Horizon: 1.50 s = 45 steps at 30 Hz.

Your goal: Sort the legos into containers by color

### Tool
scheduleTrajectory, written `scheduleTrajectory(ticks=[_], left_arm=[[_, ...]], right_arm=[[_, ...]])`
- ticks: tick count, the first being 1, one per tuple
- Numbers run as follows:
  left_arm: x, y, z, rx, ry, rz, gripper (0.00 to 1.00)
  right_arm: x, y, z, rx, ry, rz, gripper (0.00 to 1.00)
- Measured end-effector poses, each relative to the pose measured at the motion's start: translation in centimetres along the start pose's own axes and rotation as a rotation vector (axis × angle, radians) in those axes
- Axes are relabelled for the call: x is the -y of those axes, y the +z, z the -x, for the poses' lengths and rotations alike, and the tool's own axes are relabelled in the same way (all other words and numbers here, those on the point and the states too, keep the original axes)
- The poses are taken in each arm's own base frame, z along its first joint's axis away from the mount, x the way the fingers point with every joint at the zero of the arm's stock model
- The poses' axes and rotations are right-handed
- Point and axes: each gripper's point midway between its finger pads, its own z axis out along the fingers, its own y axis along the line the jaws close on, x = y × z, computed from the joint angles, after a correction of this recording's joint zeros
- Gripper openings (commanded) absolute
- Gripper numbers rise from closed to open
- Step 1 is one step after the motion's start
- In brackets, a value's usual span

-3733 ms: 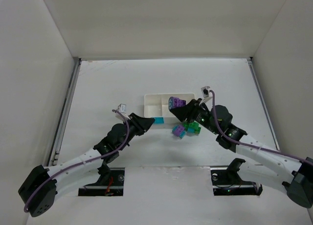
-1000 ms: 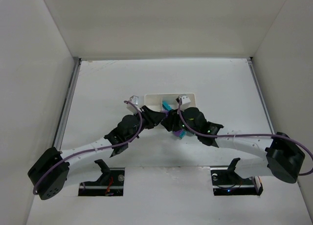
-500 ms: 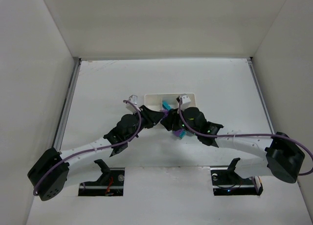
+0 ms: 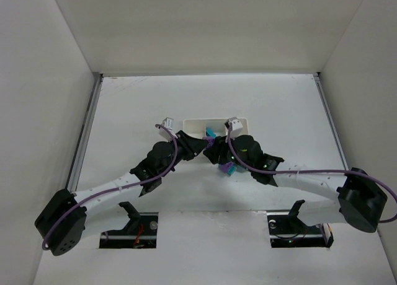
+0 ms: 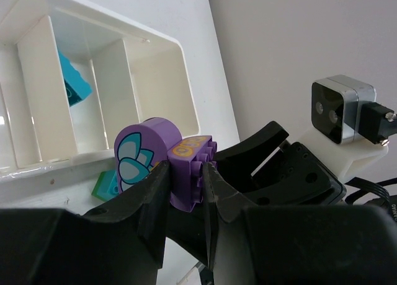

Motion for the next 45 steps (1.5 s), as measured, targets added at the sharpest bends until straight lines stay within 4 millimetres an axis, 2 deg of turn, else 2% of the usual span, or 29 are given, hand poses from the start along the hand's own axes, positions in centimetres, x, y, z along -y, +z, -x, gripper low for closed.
scheduleTrajectory(ticks=[10,17,26,28,31,34,37,42,45], left_arm=[[0.1,0.3,0.3,0.015,-0.061,0.000,0.10],[0.8,0.4,0.4,0.018,-0.085,-0.032,0.26],[1.0,1.0,0.2,0.003,-0.085,-0.038,0.29],[0.8,1.0,0.1,-0.005,-0.084,-0.035,0.27],[0.7,1.0,0.0,-0.008,-0.085,-0.032,0.19],[0.8,1.1,0.3,-0.002,-0.092,-0.037,0.12],[0.8,1.0,0.5,0.008,-0.097,-0.036,0.10],[1.0,0.9,1.1,0.028,-0.109,-0.035,0.08],[1.1,0.9,1.4,0.044,-0.129,-0.035,0.08]], right_arm=[[0.1,-0.1,0.4,0.017,-0.006,-0.010,0.29],[0.0,-0.6,1.0,0.025,-0.019,-0.015,0.28],[0.5,-0.9,0.9,-0.009,-0.022,-0.035,0.28],[0.6,-0.9,0.8,-0.016,-0.022,-0.039,0.28],[0.6,-0.9,0.8,-0.022,-0.022,-0.042,0.29],[0.5,-0.8,1.1,-0.022,-0.017,-0.046,0.33],[0.5,-0.6,1.3,-0.024,-0.016,-0.045,0.37],[0.2,-0.4,1.7,-0.014,-0.016,-0.035,0.53],[0.1,-0.4,1.7,-0.012,-0.024,-0.030,0.54]])
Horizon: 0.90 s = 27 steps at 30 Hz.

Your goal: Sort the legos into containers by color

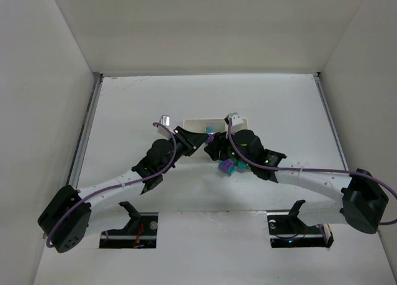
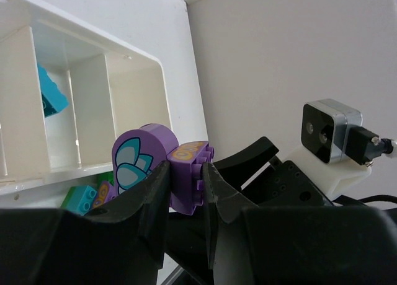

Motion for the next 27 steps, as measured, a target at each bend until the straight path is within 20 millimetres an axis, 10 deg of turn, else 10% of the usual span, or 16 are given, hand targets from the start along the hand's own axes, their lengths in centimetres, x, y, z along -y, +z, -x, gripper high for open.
scheduleTrajectory(ticks=[14,27], left_arm=[[1.0,0.3,1.3,0.065,-0.106,-0.021,0.08],[1.0,0.4,1.3,0.067,-0.202,-0.011,0.08]], right_arm=[[-0.2,0.0,1.6,0.094,-0.085,-0.039,0.73],[-0.2,-0.5,3.2,0.221,-0.178,-0.090,0.63]])
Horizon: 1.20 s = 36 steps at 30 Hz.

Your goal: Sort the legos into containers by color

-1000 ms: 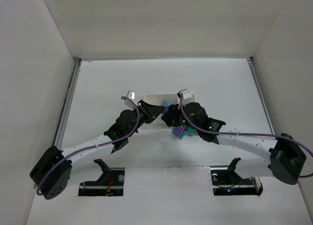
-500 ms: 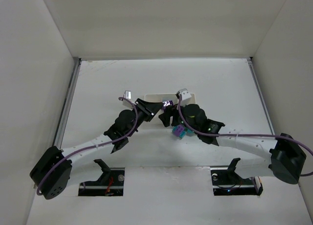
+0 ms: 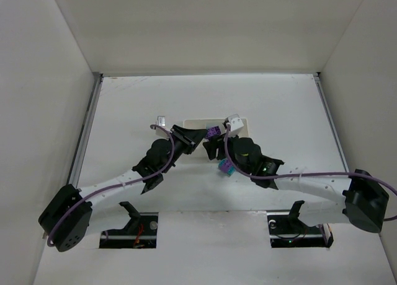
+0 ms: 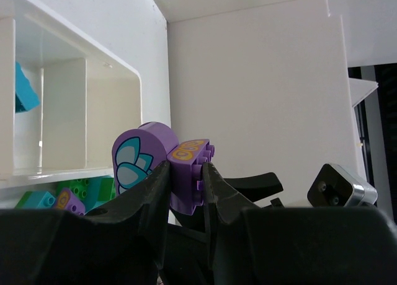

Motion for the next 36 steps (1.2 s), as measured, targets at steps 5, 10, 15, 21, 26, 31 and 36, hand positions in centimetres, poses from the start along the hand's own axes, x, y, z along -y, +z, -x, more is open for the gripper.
scheduleTrajectory(ticks=[5,10,15,21,26,31,36], left_arm=[[0.2,-0.2,0.1,0.006,-0.008,-0.001,0.08],[-0.1,-0.2,0.1,0.010,-0.007,0.013,0.08],[-0.2,-0.2,0.6,0.017,-0.008,0.016,0.08],[0.8,-1.0,1.8,0.026,-0.010,-0.004,0.08],[1.0,-1.1,2.2,0.015,-0.013,-0.015,0.08],[2.2,-0.8,3.3,0.057,-0.020,-0.039,0.08],[5.8,-0.7,4.1,0.097,-0.033,-0.122,0.08]], right_arm=[[0.1,0.2,-0.3,0.004,-0.028,-0.020,0.50],[0.5,0.5,-0.7,0.002,-0.053,-0.044,0.34],[0.5,0.7,-0.7,0.011,-0.051,-0.044,0.31],[-0.4,1.0,0.2,0.055,-0.030,-0.016,0.31],[-0.7,1.1,0.6,0.068,-0.023,-0.007,0.30],[0.0,1.0,-0.3,0.040,-0.042,-0.043,0.30],[0.9,1.0,-2.2,-0.021,-0.071,-0.075,0.30]])
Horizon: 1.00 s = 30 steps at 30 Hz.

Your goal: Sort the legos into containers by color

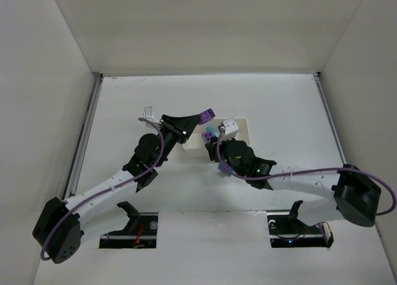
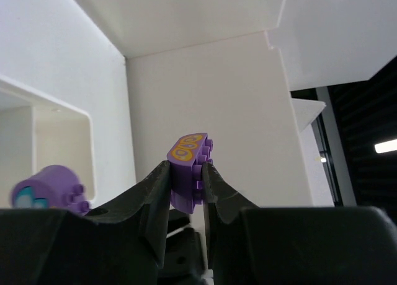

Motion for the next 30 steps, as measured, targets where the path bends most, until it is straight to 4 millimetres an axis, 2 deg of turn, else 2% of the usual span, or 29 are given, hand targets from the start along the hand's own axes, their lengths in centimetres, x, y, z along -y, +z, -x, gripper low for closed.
scheduleTrajectory(ticks=[3,5,10,13,16,22,25,30], left_arm=[[1.8,-0.6,0.1,0.006,0.001,-0.048,0.08],[2.5,-0.9,0.9,0.030,0.007,-0.065,0.08],[2.3,-1.1,3.2,0.103,0.055,-0.055,0.09],[0.1,-1.1,3.6,0.119,0.118,0.007,0.09],[-2.9,-0.8,3.3,0.108,0.194,0.095,0.09],[-9.2,-0.7,1.6,0.029,0.393,0.295,0.09],[-10.8,-0.4,1.0,-0.009,0.505,0.368,0.10],[-11.4,1.0,1.0,-0.030,0.673,0.434,0.11]], right_arm=[[0.2,-0.2,-0.3,-0.006,0.002,-0.001,0.30],[0.3,-0.6,-0.3,-0.004,0.011,0.005,0.30],[0.3,-1.9,1.1,0.035,0.040,0.032,0.31],[0.8,-2.6,2.5,0.072,0.066,0.032,0.32],[2.4,-2.6,3.2,0.090,0.096,-0.005,0.33],[6.0,-2.3,2.2,0.078,0.161,-0.098,0.33],[6.4,-2.3,1.9,0.071,0.180,-0.108,0.34],[6.3,-2.1,1.7,0.064,0.199,-0.099,0.34]])
